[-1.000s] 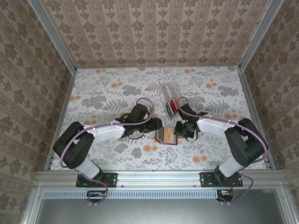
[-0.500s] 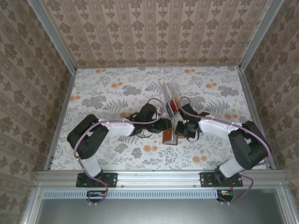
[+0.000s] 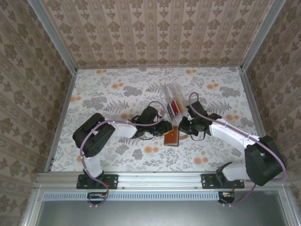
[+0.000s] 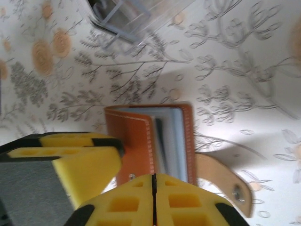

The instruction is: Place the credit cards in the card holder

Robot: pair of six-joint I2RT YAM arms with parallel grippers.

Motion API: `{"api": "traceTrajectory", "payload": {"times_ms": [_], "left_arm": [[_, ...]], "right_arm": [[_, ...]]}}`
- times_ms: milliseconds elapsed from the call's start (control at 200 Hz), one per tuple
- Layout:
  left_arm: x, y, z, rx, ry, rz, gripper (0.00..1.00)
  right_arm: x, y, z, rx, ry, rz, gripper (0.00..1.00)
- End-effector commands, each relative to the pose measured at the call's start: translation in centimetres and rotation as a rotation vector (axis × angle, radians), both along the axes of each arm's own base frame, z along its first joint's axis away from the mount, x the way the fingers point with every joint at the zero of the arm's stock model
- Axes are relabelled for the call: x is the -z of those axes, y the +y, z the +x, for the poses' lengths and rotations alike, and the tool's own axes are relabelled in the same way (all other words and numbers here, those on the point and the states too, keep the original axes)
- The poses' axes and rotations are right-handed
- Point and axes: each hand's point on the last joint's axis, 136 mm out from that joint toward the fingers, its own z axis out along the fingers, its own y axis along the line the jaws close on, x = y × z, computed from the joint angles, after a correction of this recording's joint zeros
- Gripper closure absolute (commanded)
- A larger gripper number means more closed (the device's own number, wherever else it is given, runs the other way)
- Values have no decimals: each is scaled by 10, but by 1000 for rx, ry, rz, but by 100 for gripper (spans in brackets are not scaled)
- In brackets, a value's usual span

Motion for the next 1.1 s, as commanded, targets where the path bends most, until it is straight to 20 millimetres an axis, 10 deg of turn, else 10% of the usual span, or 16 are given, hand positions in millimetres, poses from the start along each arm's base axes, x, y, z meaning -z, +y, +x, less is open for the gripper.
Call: {"api": "traceTrajectory", "payload": {"times_ms": [0, 590, 840, 1095], "left_arm": [[13, 4, -1, -16, 33, 22, 73], [-1, 9, -1, -11, -31, 35, 65], [1, 40, -8, 38, -93, 240, 50], [14, 30, -16, 119, -79, 286, 53]], "right_arm": [[3, 18, -2, -37, 20, 81, 92], [76, -9, -35, -35, 235, -103, 95], [78, -12, -34, -34, 234, -120, 95], [75, -10, -32, -35, 227, -117, 94]]}}
